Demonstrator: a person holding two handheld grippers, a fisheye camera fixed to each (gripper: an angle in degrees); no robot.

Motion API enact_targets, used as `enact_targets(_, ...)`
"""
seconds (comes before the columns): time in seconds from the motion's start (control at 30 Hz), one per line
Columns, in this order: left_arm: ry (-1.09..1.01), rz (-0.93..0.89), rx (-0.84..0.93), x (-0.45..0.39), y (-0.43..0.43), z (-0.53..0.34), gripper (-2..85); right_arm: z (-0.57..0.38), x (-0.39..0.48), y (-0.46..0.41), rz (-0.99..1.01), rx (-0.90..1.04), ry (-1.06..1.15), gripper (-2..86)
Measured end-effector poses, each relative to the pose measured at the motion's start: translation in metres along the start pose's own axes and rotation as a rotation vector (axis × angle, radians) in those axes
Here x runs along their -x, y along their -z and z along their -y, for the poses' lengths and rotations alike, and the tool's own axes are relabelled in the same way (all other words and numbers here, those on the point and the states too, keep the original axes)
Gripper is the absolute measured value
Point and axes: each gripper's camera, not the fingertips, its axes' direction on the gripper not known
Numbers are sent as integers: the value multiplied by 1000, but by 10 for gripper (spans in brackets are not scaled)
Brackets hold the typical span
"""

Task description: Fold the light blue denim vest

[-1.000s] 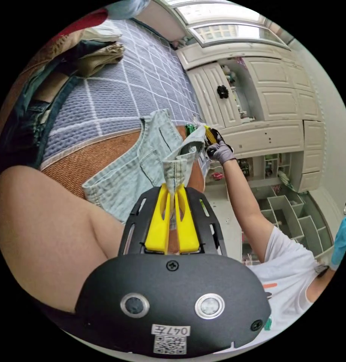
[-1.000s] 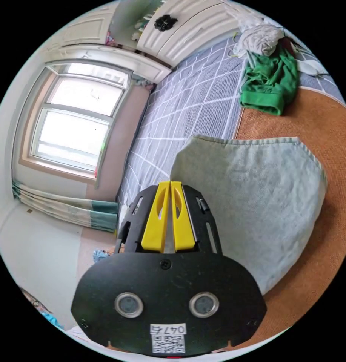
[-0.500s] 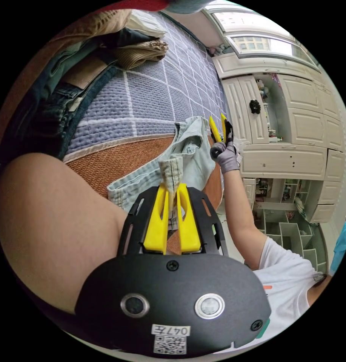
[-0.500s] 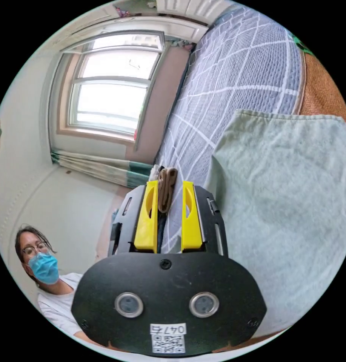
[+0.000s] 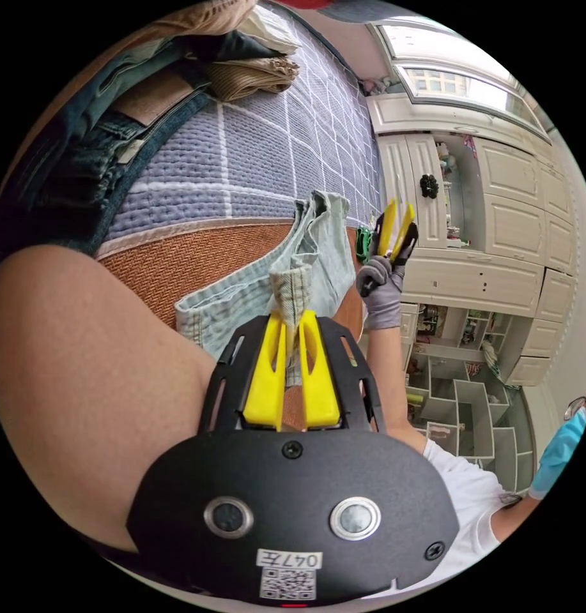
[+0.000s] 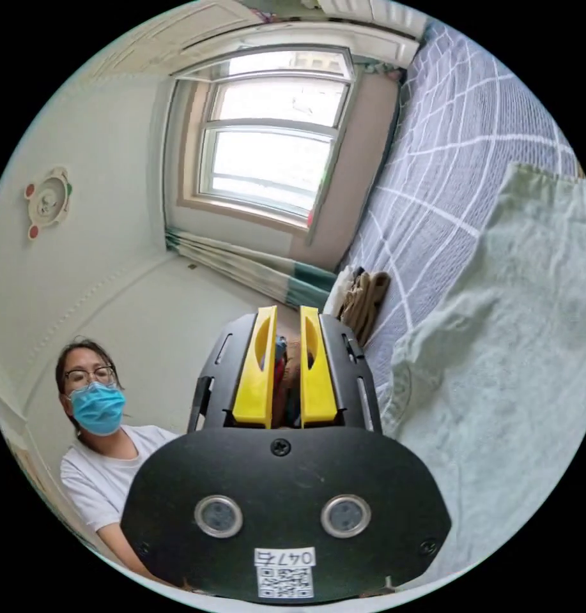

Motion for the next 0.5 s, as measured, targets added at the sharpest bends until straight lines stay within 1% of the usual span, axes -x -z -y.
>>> enact_targets(0.03,5,-9,4,0,-6,-7,28,-1,14,17,-72,21,-3,31)
enact_targets(0.1,7,-21,8,-2,-14,-19,33,-26,80,87,-411,69,-12,51)
enact_targets(0.13,2,-27,8,-5,-20,-27,37,-36,97,104,-487,73,-18,58)
enact_targets(0.17,-1,-29,9,-6,-23,-32,38,-60,129,136,-613,71,-41,73)
enact_targets(0.2,-5,-32,10,-10,-29,-41,41,-86,158,165,-706,60,-79,89)
enact_targets(0.27,-2,-36,13,-14,-38,-55,43,-124,195,200,-770,49,-149,107)
enact_targets(0.33,21,-51,23,-20,-49,-74,42,-155,227,220,-735,72,-224,112)
enact_targets(0.43,83,-107,52,-23,-62,-100,39,-183,281,222,-533,186,-280,100)
enact_targets(0.47,98,-119,58,-23,-65,-106,38,-187,302,217,-454,272,-292,95)
enact_targets(0.5,123,-140,66,-25,-70,-117,37,-187,330,212,-424,366,-263,95)
